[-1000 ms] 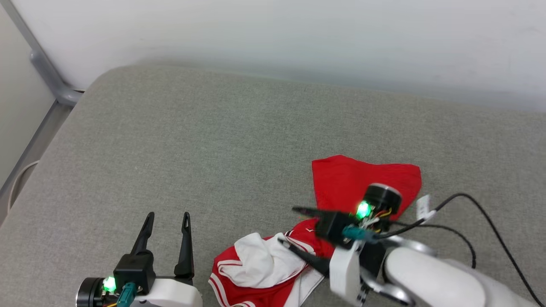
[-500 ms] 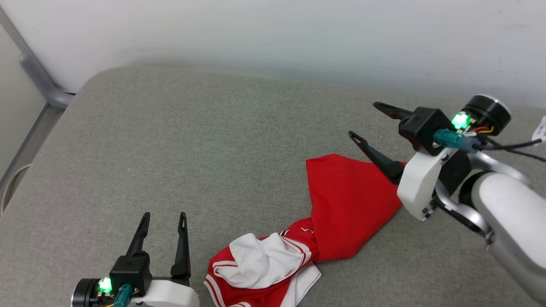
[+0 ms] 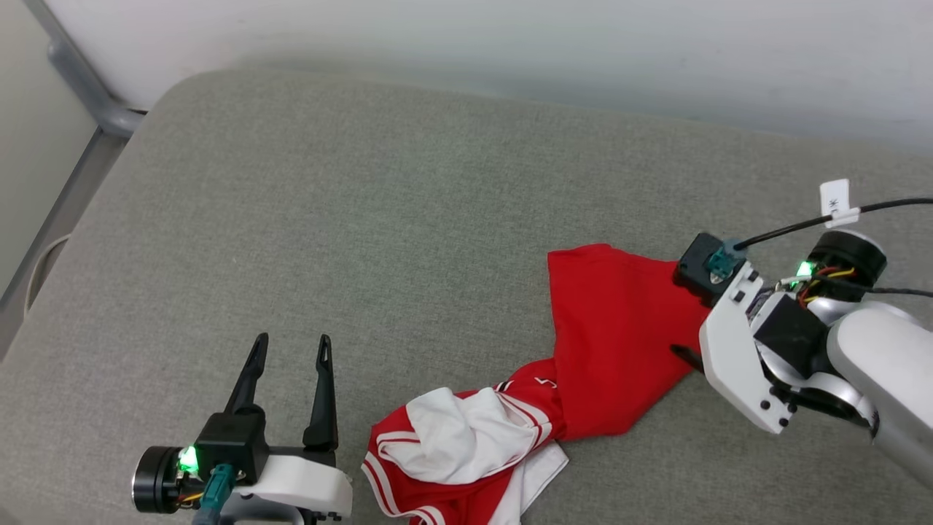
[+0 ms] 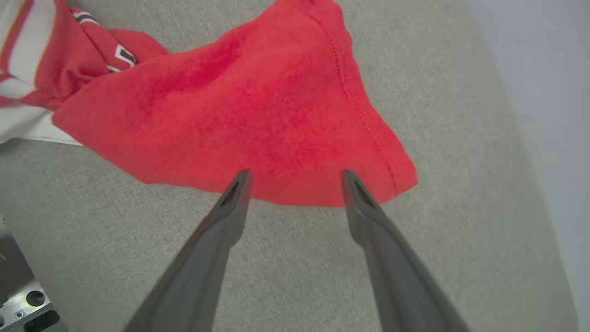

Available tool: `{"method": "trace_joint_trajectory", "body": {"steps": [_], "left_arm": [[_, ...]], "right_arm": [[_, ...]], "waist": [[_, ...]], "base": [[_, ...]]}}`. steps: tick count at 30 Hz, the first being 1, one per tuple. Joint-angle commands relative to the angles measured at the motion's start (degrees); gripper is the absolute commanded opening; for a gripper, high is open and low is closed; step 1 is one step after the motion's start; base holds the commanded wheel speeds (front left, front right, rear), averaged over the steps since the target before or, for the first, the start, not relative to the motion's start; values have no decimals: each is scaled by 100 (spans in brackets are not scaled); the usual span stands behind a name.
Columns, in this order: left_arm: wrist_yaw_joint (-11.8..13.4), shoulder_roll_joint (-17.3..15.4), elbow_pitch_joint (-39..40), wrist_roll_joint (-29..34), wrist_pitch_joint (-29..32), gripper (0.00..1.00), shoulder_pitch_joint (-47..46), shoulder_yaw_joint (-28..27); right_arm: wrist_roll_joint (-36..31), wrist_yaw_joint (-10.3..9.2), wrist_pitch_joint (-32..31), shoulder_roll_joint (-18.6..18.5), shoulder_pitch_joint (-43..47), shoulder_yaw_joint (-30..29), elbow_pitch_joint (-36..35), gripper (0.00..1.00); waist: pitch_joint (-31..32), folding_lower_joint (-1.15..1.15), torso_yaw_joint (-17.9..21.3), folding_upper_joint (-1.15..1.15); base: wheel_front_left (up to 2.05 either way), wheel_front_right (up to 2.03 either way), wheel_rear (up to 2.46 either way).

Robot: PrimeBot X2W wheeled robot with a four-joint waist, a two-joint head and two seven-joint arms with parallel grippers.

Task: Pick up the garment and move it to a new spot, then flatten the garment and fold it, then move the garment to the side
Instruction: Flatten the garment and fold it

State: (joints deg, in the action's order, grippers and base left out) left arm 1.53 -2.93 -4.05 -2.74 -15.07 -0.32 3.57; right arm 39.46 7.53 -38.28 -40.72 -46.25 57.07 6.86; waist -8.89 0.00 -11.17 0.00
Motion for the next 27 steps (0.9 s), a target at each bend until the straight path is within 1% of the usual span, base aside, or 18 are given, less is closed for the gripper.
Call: {"method": "trace_joint_trajectory", "body": {"steps": [1, 6, 12, 17, 22, 23, 24, 25, 26, 27], "left_arm": [[34, 5, 26, -28, -15, 100, -106, 54], [85, 5, 37, -97, -15, 100, -231, 125], [105, 6, 12, -161, -15, 100, -364, 212], [129, 6, -18, -185, -15, 100, -398, 231], [140, 6, -41, -191, -15, 100, -423, 222], [141, 6, -47, -188, -15, 100, -424, 216], [145, 6, -54, -184, -15, 100, -420, 213], [140, 5, -73, -161, -15, 100, -387, 198], [140, 5, -73, -161, -15, 100, -387, 198], [125, 6, -97, -128, -15, 100, -333, 168]], "right_arm": [[120, -8, -110, -30, -138, 242, 135, 100], [288, -8, -181, 81, -336, 839, 597, 100], [312, -8, -76, 359, -475, 1457, 1247, 100], [261, -7, -29, 589, -337, 1678, 1557, 100], [132, -6, -10, 679, -199, 1718, 1614, 100], [107, -6, 68, 688, -181, 1718, 1605, 32], [111, -6, 147, 702, -181, 1714, 1627, 0], [82, -8, 422, 707, -259, 1691, 1655, 0], [82, -8, 422, 707, -259, 1691, 1655, 0], [188, -7, 826, 706, -358, 1667, 1715, 0]], "waist": [[-141, 0, -107, 0], [-369, 0, -226, 0], [-584, 0, -327, 0], [-652, 0, -357, 0], [-659, 0, -335, 0], [-653, 0, -320, 0], [-639, 0, -300, 0], [-581, 0, -255, 0], [-581, 0, -255, 0], [-485, 0, -200, 0]], "base": [[0, 0, 0], [0, 0, 0], [0, 0, 0], [0, 0, 0], [0, 0, 0], [0, 0, 0], [0, 0, 0], [0, 0, 0], [0, 0, 0], [0, 0, 0]]}}
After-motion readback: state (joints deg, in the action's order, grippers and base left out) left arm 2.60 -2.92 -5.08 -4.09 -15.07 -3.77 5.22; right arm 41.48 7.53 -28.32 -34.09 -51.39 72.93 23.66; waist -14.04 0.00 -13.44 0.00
